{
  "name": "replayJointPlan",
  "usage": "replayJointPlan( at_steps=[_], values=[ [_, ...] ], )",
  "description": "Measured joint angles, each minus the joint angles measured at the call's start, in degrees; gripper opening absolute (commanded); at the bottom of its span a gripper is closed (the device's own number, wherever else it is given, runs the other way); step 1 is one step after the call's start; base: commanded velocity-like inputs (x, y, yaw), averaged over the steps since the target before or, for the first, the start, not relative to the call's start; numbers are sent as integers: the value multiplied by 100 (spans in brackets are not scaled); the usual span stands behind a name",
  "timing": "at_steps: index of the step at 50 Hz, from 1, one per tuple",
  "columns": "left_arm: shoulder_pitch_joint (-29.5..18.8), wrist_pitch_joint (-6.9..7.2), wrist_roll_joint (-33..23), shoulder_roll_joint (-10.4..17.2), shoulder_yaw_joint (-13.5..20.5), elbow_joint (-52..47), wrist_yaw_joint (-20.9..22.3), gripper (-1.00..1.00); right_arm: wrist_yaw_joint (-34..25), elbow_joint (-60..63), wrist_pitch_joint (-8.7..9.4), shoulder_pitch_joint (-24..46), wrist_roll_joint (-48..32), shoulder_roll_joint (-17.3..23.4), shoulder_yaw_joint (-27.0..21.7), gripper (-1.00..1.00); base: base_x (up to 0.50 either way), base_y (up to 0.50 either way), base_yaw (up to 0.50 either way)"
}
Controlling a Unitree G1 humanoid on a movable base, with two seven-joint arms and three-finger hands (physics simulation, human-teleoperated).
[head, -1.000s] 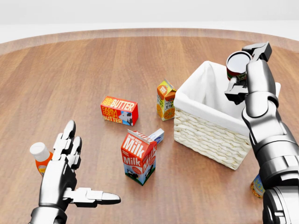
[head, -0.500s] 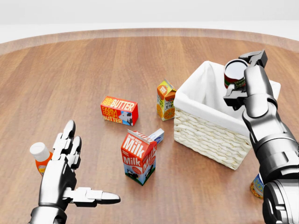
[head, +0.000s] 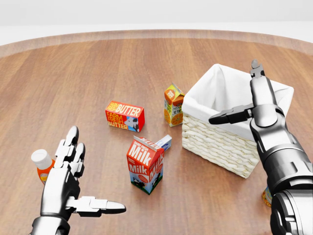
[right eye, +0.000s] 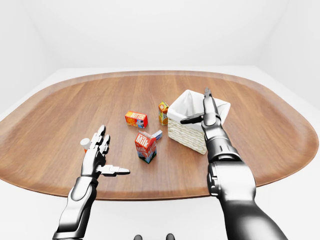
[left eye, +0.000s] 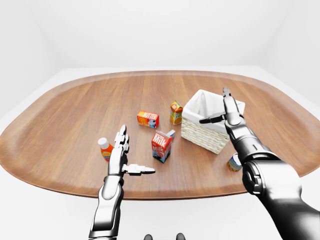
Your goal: Pick up the tomato sauce, and put it in the basket.
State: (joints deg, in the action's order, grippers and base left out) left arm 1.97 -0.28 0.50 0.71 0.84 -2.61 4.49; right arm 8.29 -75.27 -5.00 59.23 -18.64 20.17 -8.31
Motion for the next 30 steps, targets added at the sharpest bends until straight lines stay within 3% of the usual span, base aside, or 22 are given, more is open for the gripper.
replayJointPlan(
  at_steps=[18,30],
  values=[
    [-5,-9,-3,1,-2,11,2,100,-105,42,0,-75,326,-30,-55,100,0,0,0],
    [1,-2,12,0,1,-16,6,100,-119,657,0,-645,684,-162,3,100,0,0,0]
  ],
)
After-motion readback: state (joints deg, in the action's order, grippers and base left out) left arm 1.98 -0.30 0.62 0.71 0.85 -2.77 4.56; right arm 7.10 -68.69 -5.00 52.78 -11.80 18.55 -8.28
